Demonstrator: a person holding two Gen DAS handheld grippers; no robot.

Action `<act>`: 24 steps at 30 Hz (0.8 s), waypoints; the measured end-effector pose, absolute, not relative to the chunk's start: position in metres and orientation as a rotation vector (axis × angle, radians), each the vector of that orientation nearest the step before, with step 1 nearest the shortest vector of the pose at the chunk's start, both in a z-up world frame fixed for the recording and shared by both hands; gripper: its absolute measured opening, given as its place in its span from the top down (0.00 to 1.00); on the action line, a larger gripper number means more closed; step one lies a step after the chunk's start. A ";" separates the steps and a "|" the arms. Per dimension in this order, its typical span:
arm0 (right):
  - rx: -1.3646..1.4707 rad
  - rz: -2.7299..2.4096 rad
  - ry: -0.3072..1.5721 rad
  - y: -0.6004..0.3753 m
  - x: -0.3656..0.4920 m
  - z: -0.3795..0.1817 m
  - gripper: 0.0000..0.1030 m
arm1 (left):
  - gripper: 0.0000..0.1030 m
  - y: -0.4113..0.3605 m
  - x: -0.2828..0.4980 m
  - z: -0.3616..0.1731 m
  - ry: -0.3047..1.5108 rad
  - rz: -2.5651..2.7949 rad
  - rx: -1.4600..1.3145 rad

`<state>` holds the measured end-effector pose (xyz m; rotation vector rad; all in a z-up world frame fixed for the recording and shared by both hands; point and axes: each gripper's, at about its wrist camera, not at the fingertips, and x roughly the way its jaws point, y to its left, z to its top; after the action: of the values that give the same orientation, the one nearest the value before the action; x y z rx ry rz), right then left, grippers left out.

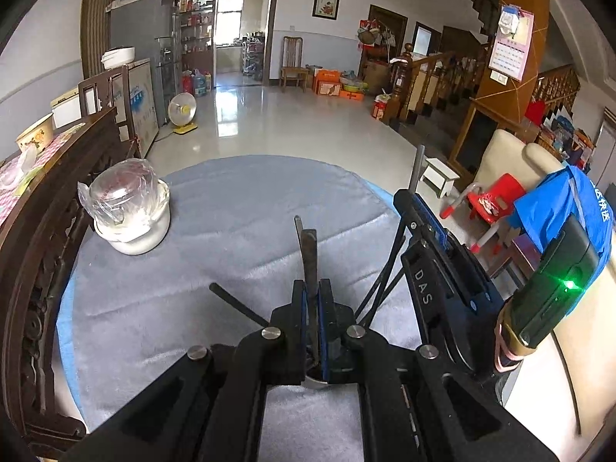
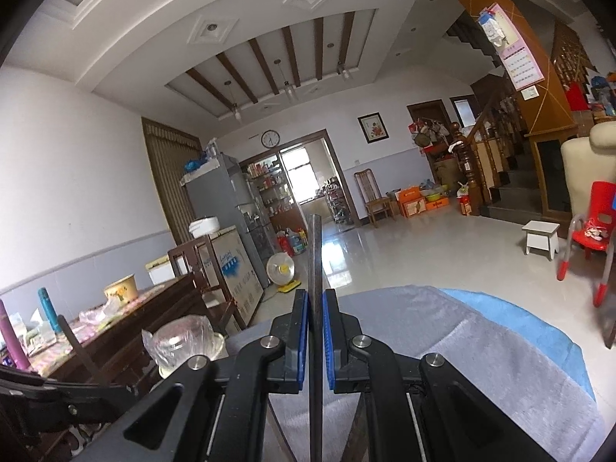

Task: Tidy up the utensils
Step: 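Lower both held utensils into the grey perforated cup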

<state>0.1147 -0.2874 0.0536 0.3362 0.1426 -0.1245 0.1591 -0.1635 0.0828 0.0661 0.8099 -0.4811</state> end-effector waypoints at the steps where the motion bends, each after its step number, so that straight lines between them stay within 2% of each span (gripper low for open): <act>1: 0.335 -0.122 0.146 -0.287 0.114 0.053 0.92 | 0.94 -0.164 0.157 0.081 0.812 -0.482 0.070; 24: 0.298 -0.075 0.226 -0.274 0.053 0.030 0.92 | 0.91 -0.152 0.130 0.067 0.813 -0.450 0.108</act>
<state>0.0531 -0.2744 0.0296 0.2983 0.2262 -0.0752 0.1303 -0.1524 0.0671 0.1084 0.8127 -0.4497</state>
